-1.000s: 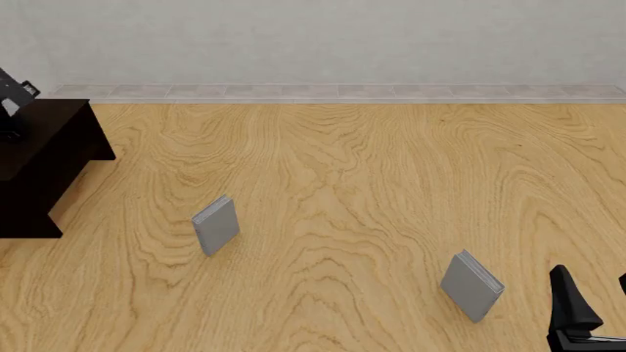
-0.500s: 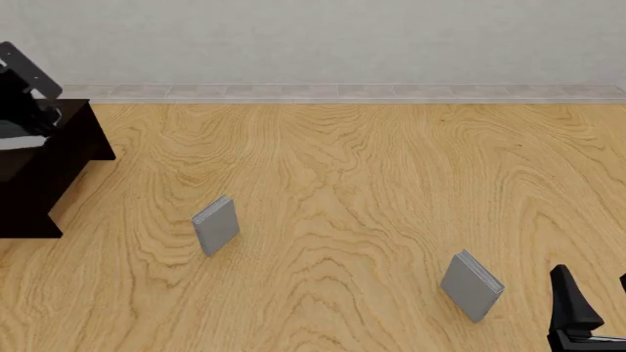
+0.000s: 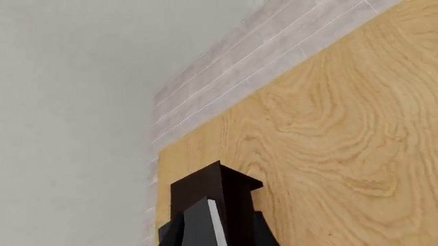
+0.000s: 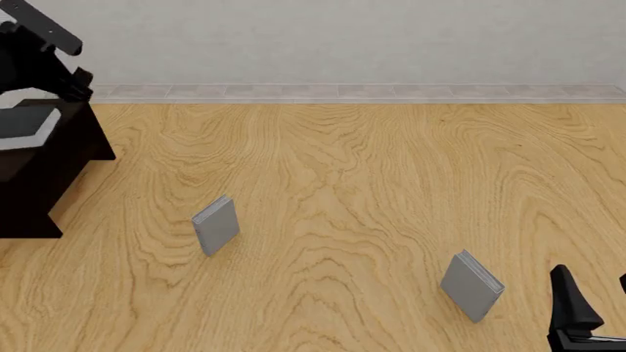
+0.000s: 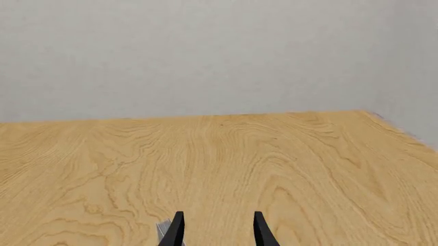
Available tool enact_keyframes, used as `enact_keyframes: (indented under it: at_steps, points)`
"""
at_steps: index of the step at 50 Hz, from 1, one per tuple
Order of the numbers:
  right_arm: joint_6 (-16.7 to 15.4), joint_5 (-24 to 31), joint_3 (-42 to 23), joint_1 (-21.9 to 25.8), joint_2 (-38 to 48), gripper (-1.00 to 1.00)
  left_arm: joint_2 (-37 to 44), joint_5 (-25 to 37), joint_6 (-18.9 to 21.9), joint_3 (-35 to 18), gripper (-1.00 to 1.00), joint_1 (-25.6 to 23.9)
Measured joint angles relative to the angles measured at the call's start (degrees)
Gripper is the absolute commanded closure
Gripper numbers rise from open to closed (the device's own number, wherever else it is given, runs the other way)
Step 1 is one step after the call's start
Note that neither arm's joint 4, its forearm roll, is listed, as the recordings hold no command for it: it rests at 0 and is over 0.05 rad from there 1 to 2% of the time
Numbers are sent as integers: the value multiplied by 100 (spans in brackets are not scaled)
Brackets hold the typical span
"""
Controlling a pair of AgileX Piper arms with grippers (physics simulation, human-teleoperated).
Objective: Pick up the book in the middle and place it on the cabinet shelf.
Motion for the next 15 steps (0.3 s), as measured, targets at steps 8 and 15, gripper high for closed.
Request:
enact_keyframes:
  at_steps: [8,15]
  points:
    - [3,-1,0,0,0,-100,-736,-76,-591,488,-100,-271]
    - [-1,-4,1,6,0,-100,-1584,-234,-931,1155,-100,-516]
